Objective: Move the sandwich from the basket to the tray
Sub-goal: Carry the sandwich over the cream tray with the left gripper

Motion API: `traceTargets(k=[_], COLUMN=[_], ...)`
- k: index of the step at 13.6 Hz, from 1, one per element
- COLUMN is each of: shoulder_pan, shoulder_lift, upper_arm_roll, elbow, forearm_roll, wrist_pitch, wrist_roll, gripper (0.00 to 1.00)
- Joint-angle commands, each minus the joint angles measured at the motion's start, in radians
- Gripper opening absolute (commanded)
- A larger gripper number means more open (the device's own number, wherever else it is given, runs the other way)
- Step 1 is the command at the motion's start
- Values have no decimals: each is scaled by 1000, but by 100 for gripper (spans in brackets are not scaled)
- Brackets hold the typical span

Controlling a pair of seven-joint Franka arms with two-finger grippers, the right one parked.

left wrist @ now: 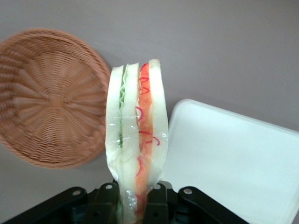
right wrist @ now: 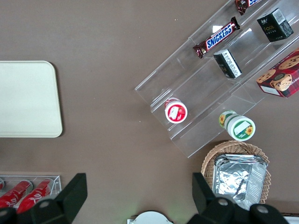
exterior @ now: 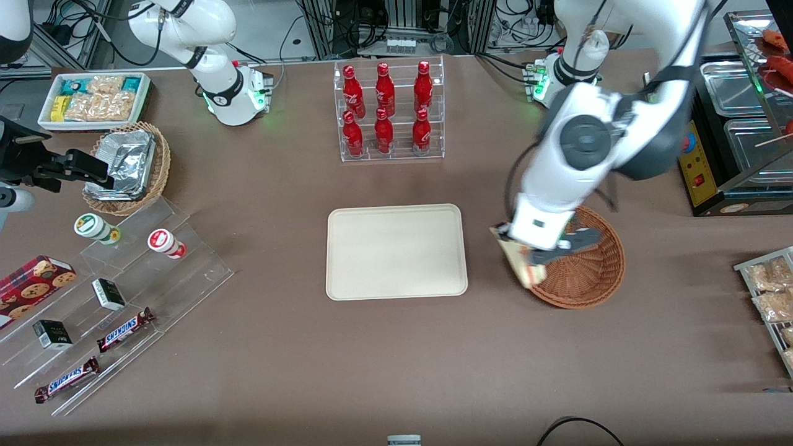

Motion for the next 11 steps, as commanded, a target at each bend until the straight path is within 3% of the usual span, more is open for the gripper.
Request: traceTargets(k=[1,4,11], shoulder_pan=[-95,-186,-321], shoulder_lift=[102,211,348], upper_arm_roll=[10,12,14], elbow=[118,207,213], forearm_roll=[0,3,12], wrist_pitch=[-25,-14,176], wrist_roll=[6,5,9], gripper=[0,0,0])
